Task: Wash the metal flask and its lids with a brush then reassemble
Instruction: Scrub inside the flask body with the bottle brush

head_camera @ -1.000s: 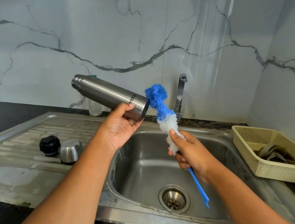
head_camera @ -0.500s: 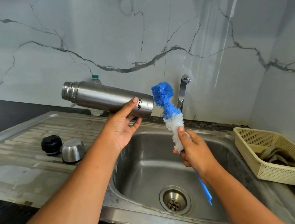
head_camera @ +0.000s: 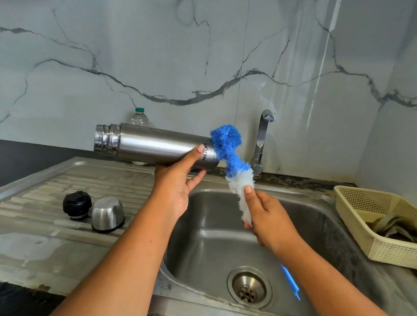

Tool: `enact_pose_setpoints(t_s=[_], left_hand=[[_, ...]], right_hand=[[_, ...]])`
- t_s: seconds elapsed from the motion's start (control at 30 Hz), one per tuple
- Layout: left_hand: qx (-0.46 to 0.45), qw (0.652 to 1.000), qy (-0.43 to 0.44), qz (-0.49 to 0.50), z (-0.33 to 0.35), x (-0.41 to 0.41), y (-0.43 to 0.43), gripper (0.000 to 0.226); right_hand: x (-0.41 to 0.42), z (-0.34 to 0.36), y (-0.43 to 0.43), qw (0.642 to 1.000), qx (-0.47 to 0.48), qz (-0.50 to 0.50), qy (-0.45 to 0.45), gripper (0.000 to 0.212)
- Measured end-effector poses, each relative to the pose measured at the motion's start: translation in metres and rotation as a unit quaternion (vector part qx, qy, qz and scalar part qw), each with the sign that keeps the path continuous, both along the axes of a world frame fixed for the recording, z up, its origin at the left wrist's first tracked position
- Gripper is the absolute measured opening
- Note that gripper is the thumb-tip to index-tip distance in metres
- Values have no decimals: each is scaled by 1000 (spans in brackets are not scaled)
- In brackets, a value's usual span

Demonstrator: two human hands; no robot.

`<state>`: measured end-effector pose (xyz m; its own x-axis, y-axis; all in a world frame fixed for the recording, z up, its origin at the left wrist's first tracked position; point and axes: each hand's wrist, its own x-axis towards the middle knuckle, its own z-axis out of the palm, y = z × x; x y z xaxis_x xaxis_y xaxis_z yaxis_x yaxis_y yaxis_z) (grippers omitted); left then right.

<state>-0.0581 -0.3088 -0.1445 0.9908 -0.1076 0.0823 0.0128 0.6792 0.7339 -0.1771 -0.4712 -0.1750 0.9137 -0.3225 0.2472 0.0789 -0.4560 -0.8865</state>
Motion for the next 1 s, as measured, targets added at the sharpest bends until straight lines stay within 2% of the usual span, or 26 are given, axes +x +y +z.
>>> enact_pose_setpoints(t_s=[0.07, 0.13, 0.23, 0.37, 0.57, 0.73, 0.9, 0.93, 1.0], left_hand=[[14, 1000, -2, 18, -2, 2, -1, 87], [-4, 999, 6, 39, -1, 7, 3, 77], [-32, 998, 9, 49, 1, 9, 7, 76], [10, 999, 0, 45, -1, 0, -1, 63], [-19, 998, 3, 60, 3, 9, 10, 70], [51, 998, -37, 28, -1, 3, 4, 74], [45, 997, -35, -43, 3, -8, 4, 79], [43, 997, -33, -52, 5, -10, 5, 74], [43, 996, -29, -71, 7, -12, 6, 50]], right_hand=[[0, 1, 0, 1000, -9, -3, 19, 47], [-3, 1, -1, 999, -6, 13, 37, 48], [-6, 0, 4, 999, -13, 30, 42, 49], [0, 6, 8, 999, -20, 3, 31, 48], [-9, 1, 7, 997, -2, 40, 64, 48], [-2, 8, 3, 994, 88, 35, 54, 40], [-8, 10, -14, 980, 160, 78, 86, 43], [-10, 11, -17, 978, 166, 85, 96, 43], [-12, 13, -23, 967, 195, 118, 116, 43]])
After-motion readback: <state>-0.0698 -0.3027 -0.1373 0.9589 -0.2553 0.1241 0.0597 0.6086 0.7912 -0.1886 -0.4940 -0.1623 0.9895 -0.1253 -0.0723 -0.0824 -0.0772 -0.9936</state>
